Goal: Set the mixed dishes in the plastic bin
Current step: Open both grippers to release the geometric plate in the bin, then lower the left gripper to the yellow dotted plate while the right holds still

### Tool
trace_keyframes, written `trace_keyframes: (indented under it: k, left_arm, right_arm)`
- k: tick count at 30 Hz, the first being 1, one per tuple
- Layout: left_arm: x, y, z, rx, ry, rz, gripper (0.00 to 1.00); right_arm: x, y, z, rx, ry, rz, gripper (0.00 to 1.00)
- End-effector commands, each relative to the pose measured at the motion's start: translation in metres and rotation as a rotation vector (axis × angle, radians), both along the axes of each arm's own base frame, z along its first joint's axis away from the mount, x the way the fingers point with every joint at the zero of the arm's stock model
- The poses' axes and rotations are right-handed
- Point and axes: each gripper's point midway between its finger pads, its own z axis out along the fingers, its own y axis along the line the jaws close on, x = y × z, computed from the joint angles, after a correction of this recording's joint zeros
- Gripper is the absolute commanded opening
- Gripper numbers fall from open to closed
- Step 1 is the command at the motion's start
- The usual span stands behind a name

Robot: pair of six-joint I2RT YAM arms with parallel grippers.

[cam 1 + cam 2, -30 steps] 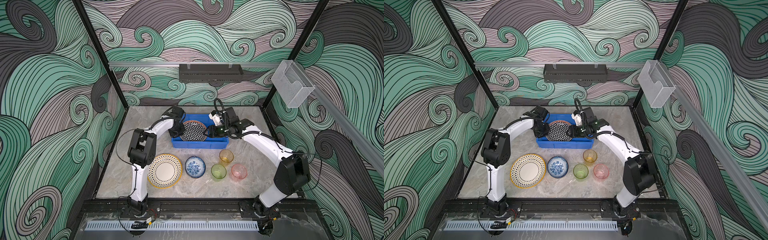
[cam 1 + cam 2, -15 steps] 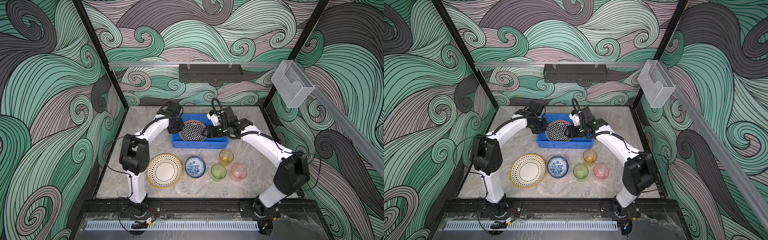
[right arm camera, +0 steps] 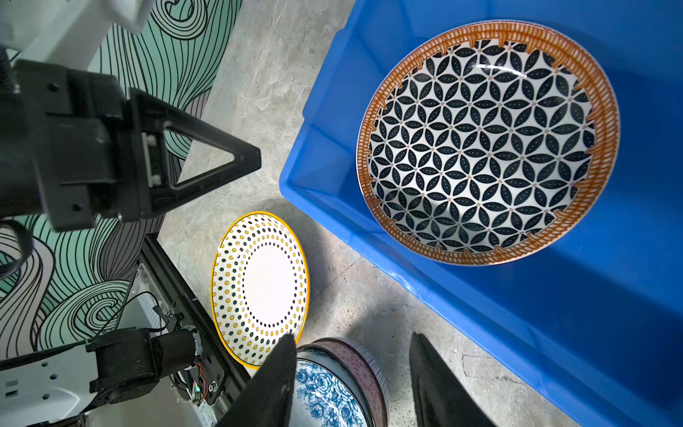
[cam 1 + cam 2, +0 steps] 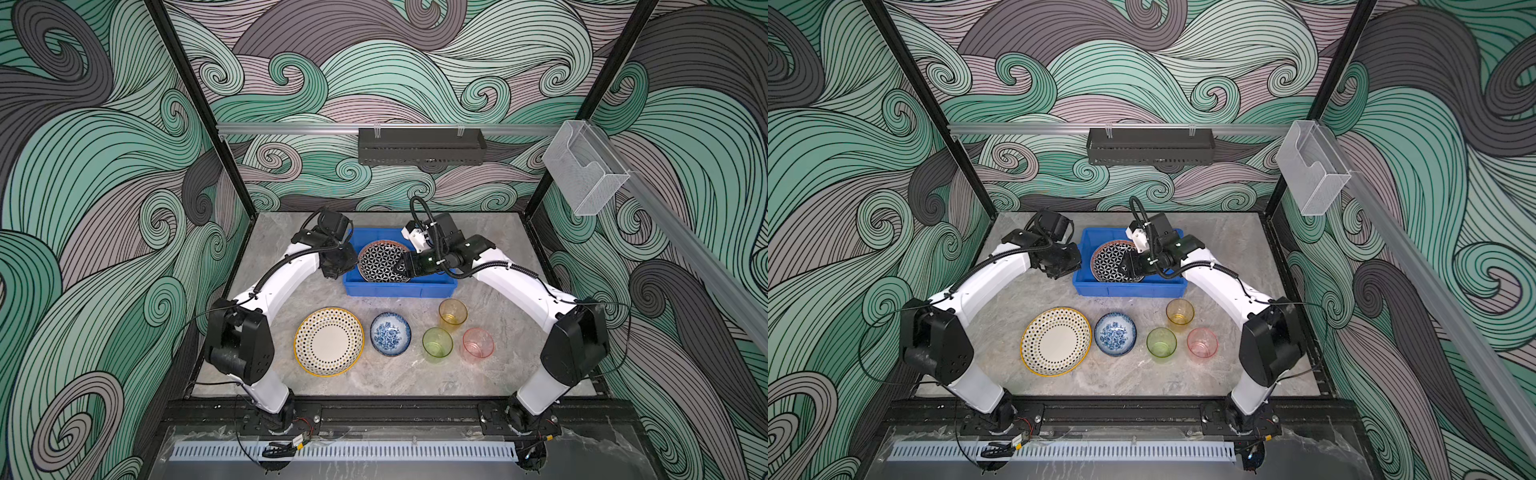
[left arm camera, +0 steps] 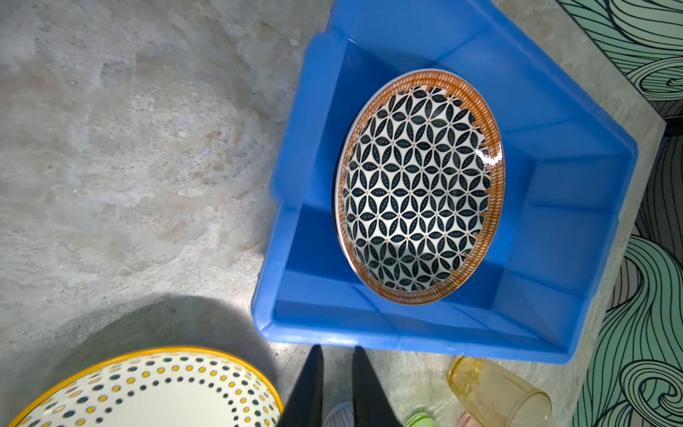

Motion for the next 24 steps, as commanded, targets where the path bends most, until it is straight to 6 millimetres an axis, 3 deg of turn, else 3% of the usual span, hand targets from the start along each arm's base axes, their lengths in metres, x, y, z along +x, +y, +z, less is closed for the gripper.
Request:
trace_keyframes:
  k: [1,18,24]
  left_arm:
    - [-0.019,0.019,0.002,0.053,0.025,0.018,0.2]
    - [-0.11,0.082,-0.014,0.198,0.134,0.119,0.33]
    - [-0.137,0.093,-0.025,0.212,0.173,0.142,0.35]
  right_arm:
    - [0.0,0.006,0.003,-0.017,-0.014,0.021,0.52]
    - [-0.004,0.025,0.01,0.027,-0.034,0.072,0.55]
    - [-0.008,0.031,0.019,0.06,-0.078,0.095,0.63]
